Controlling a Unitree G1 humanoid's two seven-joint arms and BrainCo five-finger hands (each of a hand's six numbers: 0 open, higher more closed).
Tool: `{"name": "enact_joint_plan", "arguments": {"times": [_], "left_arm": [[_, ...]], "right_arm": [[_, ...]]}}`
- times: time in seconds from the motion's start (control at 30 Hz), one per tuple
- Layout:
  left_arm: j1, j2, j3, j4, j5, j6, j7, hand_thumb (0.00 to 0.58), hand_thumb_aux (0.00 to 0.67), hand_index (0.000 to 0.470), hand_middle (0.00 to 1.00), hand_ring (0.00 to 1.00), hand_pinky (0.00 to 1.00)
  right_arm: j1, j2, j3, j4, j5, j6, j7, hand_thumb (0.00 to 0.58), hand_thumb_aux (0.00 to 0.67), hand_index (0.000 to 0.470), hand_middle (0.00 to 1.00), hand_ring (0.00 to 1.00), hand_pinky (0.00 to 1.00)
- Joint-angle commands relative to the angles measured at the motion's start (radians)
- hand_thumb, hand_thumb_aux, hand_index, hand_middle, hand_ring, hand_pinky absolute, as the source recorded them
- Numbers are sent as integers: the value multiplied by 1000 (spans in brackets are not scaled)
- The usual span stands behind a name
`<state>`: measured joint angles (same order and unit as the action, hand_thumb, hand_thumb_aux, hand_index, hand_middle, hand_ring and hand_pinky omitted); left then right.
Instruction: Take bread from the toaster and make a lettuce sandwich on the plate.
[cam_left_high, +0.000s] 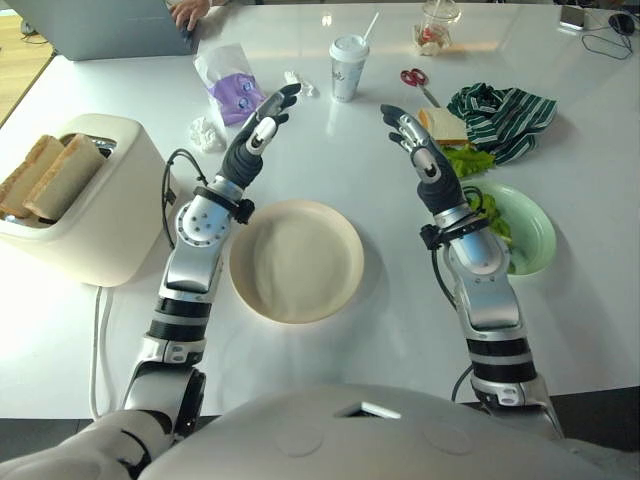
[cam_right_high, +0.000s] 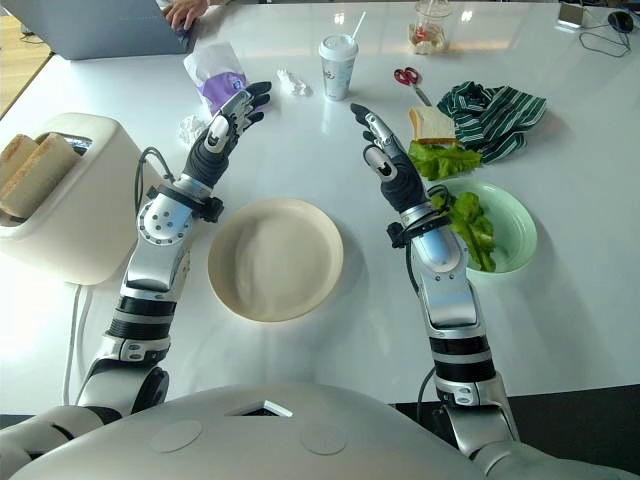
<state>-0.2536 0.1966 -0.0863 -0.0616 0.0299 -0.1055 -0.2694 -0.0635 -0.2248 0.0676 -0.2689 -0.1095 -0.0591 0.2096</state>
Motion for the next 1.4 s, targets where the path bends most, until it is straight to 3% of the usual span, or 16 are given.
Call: {"name": "enact_joint_plan", "arguments": {"times": [0.03,0.3,0.4,0.5,0.67,0.83,1.0,1.2,1.4], "left_arm": [[5,7,-2,-3,12,8,2,0,0,0,0,0,0],[0,4,-6,-5,15,13,-1,0,0,0,0,0,0],[5,26,10,-117,43,82,13,0,0,0,0,0,0],[-63,132,131,-306,65,230,4,0,0,0,0,0,0],[-97,445,407,-403,107,328,-84,0,0,0,0,0,0],[13,716,515,-142,235,204,-136,0,0,0,0,0,0],[83,841,486,122,326,81,-112,0,0,0,0,0,0],[247,908,491,235,375,38,-138,0,0,0,0,0,0],[289,917,466,288,395,34,-124,0,0,0,0,0,0]], "right_arm": [[-1,-8,-4,-5,3,9,6,0,0,0,0,0,0],[6,-10,-9,-16,4,14,6,0,0,0,0,0,0],[7,-6,-4,-16,2,14,6,0,0,0,0,0,0],[36,-1,-3,-43,-6,17,-6,0,0,0,0,0,0],[130,20,-2,-155,-15,53,-33,0,0,0,0,0,0],[225,42,12,-281,-35,97,-60,0,0,0,0,0,0],[261,50,-4,-328,-43,118,-73,0,0,0,0,0,0],[263,44,-21,-327,-33,123,-66,0,0,0,0,0,0],[263,40,-37,-312,-25,111,-59,0,0,0,0,0,0]]}}
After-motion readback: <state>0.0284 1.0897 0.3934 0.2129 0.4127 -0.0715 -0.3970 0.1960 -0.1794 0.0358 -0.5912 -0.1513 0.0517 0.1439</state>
